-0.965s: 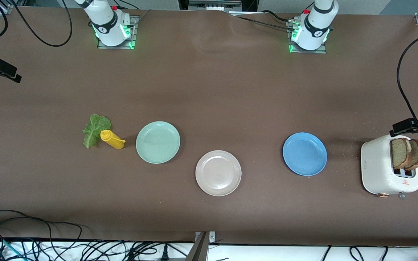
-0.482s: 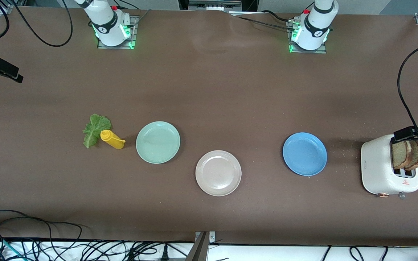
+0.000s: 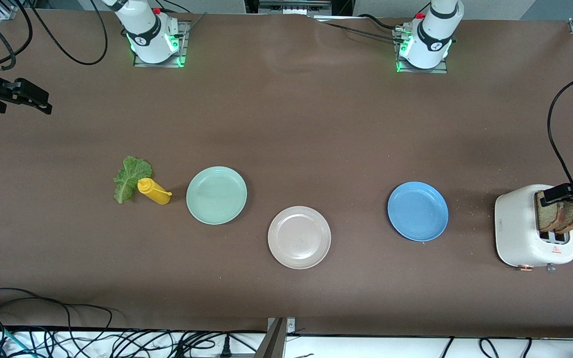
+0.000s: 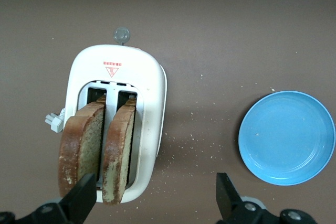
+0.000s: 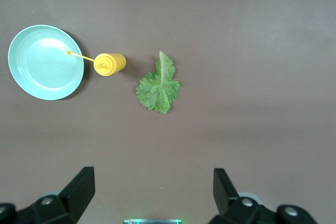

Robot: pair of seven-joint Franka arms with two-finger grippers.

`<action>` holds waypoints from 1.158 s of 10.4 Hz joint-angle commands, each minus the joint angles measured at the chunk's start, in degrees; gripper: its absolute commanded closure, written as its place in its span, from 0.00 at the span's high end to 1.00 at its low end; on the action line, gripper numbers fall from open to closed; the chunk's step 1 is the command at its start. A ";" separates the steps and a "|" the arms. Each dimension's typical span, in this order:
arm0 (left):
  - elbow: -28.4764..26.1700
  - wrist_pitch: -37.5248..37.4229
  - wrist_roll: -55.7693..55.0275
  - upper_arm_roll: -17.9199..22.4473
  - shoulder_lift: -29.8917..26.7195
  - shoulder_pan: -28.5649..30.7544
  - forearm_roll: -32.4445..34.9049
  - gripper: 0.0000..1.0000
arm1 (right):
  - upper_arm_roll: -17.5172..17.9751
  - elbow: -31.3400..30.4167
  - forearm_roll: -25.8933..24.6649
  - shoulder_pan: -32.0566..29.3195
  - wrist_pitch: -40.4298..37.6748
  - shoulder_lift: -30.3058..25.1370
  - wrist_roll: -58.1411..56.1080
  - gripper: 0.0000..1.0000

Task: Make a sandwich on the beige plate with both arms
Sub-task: 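Lower the open left gripper over a bread slice in the toaster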

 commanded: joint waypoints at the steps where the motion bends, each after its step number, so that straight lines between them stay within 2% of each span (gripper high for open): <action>1: 1.82 -0.27 1.43 -0.35 0.73 0.36 0.20 1.00 | 0.36 -0.14 -1.26 0.33 0.72 -0.06 -0.51 1.00; 12: 1.82 2.37 0.12 -0.61 2.32 -0.33 0.20 1.00 | 0.27 -0.14 -1.35 0.86 0.72 0.20 -0.51 1.00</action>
